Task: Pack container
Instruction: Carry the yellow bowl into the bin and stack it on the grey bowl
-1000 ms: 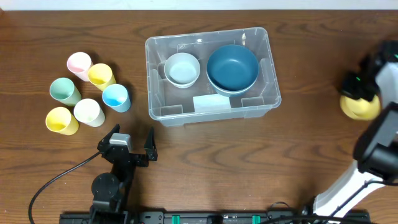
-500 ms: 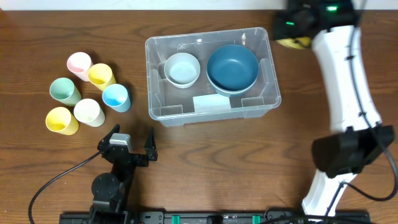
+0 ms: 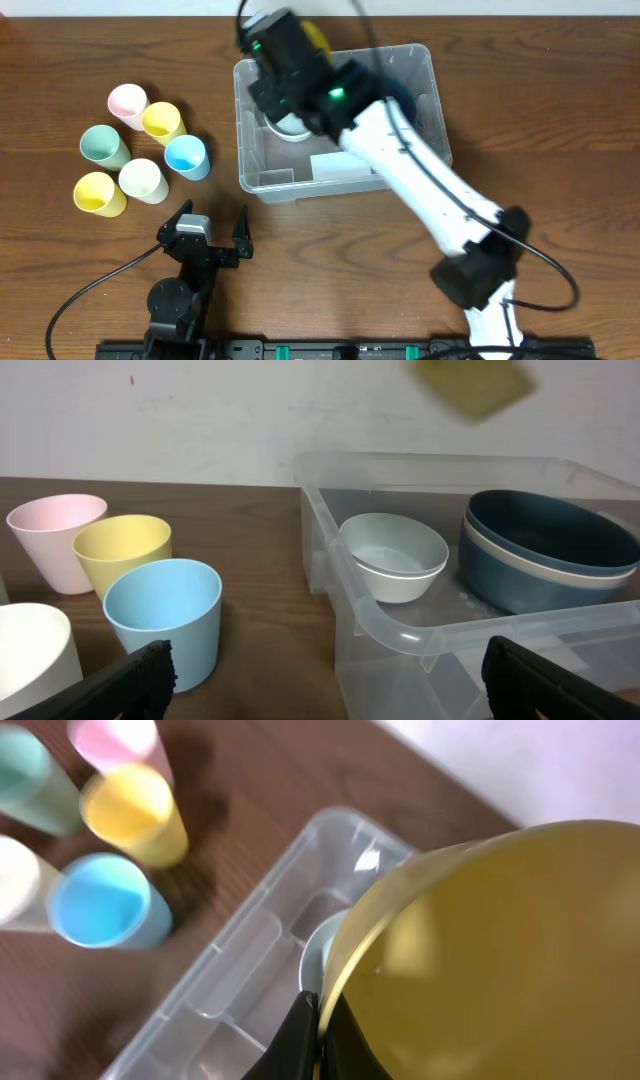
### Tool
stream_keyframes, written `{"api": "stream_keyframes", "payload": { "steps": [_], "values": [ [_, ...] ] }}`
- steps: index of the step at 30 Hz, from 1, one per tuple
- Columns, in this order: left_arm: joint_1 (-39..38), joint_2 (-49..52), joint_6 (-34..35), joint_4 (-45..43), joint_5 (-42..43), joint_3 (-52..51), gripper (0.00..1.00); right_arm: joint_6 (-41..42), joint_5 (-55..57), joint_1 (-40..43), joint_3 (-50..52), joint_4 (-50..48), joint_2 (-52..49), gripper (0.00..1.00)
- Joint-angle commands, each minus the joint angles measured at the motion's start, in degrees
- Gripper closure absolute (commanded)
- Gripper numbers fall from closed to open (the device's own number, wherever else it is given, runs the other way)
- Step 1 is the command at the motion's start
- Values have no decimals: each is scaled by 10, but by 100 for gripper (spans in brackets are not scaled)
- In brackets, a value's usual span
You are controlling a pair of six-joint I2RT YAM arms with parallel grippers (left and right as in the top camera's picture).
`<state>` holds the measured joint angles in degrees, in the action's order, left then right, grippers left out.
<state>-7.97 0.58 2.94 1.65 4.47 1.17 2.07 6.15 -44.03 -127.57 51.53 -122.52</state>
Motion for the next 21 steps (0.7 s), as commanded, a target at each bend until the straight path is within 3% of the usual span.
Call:
{"api": "stream_keyframes", "payload": {
  "steps": [1, 18, 19, 21],
  "values": [
    [2, -3, -4, 20, 6, -9, 2, -3, 31, -3, -3, 0, -48, 99],
    [2, -3, -4, 20, 6, -9, 2, 9, 7, -2, -2, -35, -139, 99],
    [2, -3, -4, 20, 6, -9, 2, 9, 7, -1, -2, -36, -140, 96],
    [2, -3, -4, 20, 6, -9, 2, 9, 7, 1, -2, -36, -140, 58]
  ]
}}
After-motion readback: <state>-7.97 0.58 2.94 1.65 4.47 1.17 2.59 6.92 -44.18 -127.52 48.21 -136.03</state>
